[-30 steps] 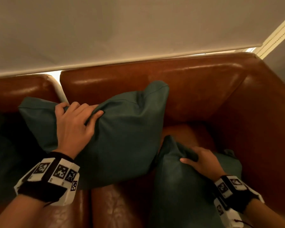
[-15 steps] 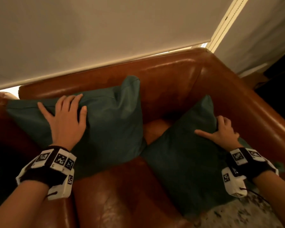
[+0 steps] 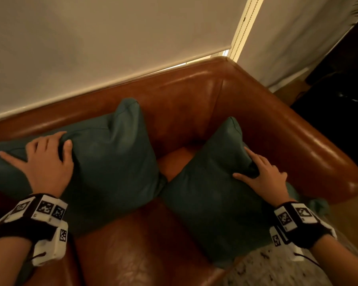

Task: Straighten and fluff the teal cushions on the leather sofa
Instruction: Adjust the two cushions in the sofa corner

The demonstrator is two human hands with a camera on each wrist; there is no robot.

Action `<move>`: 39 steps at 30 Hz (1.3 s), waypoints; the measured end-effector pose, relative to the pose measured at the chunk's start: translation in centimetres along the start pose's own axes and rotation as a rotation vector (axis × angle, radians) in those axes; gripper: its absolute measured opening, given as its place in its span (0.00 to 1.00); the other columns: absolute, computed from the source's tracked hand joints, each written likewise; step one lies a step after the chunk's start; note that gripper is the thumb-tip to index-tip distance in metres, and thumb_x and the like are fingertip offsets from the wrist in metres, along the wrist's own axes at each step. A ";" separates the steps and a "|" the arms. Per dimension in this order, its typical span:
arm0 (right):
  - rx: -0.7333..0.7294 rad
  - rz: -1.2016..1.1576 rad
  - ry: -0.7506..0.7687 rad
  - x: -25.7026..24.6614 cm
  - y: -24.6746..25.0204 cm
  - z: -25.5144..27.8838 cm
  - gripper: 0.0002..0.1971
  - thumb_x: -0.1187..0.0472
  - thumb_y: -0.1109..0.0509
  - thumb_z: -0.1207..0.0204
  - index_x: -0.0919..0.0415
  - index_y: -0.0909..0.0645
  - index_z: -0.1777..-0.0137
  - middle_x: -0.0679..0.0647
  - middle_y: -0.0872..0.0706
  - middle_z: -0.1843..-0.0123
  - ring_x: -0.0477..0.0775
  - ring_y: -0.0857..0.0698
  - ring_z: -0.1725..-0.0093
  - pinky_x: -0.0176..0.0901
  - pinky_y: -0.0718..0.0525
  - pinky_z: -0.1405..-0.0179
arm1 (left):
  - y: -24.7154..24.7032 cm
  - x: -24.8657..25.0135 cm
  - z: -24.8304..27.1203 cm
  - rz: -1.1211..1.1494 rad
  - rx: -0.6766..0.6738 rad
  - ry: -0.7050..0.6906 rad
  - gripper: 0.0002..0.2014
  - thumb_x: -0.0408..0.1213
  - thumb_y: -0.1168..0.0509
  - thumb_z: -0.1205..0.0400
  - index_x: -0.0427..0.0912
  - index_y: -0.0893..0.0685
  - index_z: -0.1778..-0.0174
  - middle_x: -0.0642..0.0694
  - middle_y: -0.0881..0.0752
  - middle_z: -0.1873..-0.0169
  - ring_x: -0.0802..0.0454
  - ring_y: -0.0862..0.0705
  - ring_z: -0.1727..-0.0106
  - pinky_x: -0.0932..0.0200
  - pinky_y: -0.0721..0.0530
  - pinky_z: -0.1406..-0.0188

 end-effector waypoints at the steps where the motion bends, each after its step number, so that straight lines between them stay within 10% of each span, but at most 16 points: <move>1: 0.056 -0.010 0.042 -0.3 0.1 -0.2 0.41 0.29 0.36 0.32 0.33 0.48 0.20 0.51 0.26 0.25 0.62 0.21 0.36 0.62 0.29 0.40 | -0.1 -0.3 -0.2 -0.007 0.011 0.003 0.20 0.54 0.52 0.15 0.47 0.23 0.39 0.37 0.17 0.43 0.33 0.27 0.36 0.17 0.35 0.38; 6: 0.228 -0.019 0.199 -0.6 3.7 -0.4 0.32 0.41 0.33 0.25 0.44 0.34 0.22 0.51 0.17 0.47 0.58 0.17 0.52 0.51 0.28 0.55 | 0.0 -1.3 -1.2 0.052 0.068 0.007 0.20 0.55 0.50 0.16 0.47 0.18 0.46 0.41 0.14 0.49 0.36 0.20 0.45 0.21 0.29 0.39; 17: 0.141 0.079 -0.062 1.2 3.3 -2.8 0.51 0.29 0.31 0.35 0.38 0.56 0.18 0.60 0.42 0.17 0.73 0.38 0.24 0.79 0.41 0.32 | -0.2 2.5 -0.5 -0.024 -0.046 -0.126 0.22 0.53 0.36 0.18 0.47 0.25 0.30 0.39 0.19 0.37 0.37 0.26 0.31 0.23 0.59 0.28; 20: 0.211 0.085 -0.095 1.7 3.9 -2.7 0.44 0.33 0.31 0.32 0.53 0.39 0.20 0.66 0.26 0.30 0.70 0.28 0.33 0.71 0.34 0.34 | 0.8 4.0 0.0 0.028 0.085 -0.032 0.15 0.51 0.37 0.19 0.43 0.17 0.50 0.40 0.14 0.51 0.37 0.22 0.44 0.28 0.42 0.30; 25: 0.349 0.055 0.038 2.2 6.7 -2.2 0.30 0.43 0.29 0.27 0.57 0.25 0.29 0.65 0.19 0.40 0.69 0.24 0.40 0.71 0.33 0.39 | 2.7 7.5 0.8 0.096 0.223 -0.030 0.12 0.49 0.39 0.18 0.44 0.18 0.54 0.44 0.14 0.55 0.42 0.25 0.47 0.37 0.39 0.34; 30: 0.251 0.108 -0.082 1.9 6.3 -2.0 0.42 0.29 0.36 0.34 0.51 0.32 0.22 0.67 0.27 0.31 0.70 0.30 0.32 0.78 0.41 0.33 | 0.0 9.7 0.0 0.097 -0.014 -0.074 0.16 0.54 0.38 0.19 0.48 0.17 0.46 0.45 0.16 0.47 0.42 0.25 0.40 0.35 0.41 0.32; 34: 0.111 0.154 -0.116 1.9 4.4 -1.9 0.54 0.19 0.40 0.43 0.33 0.59 0.19 0.61 0.43 0.17 0.71 0.47 0.19 0.85 0.51 0.31 | -1.9 10.0 -0.8 0.068 -0.188 -0.169 0.27 0.59 0.42 0.18 0.54 0.30 0.23 0.47 0.27 0.25 0.46 0.36 0.22 0.25 0.60 0.27; 39: 0.137 0.140 -0.124 3.0 4.0 -1.4 0.51 0.25 0.33 0.40 0.33 0.54 0.19 0.65 0.33 0.24 0.75 0.31 0.30 0.76 0.33 0.35 | -1.5 9.0 -0.1 0.017 -0.107 -0.075 0.25 0.57 0.38 0.21 0.50 0.25 0.29 0.43 0.21 0.34 0.43 0.32 0.26 0.18 0.59 0.30</move>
Point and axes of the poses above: each hand's wrist, its own z-axis away from the middle knuckle, its own y-axis out of the back of the hand, x = y × z, the point moved 4 cm from there along -z, towards the middle knuckle
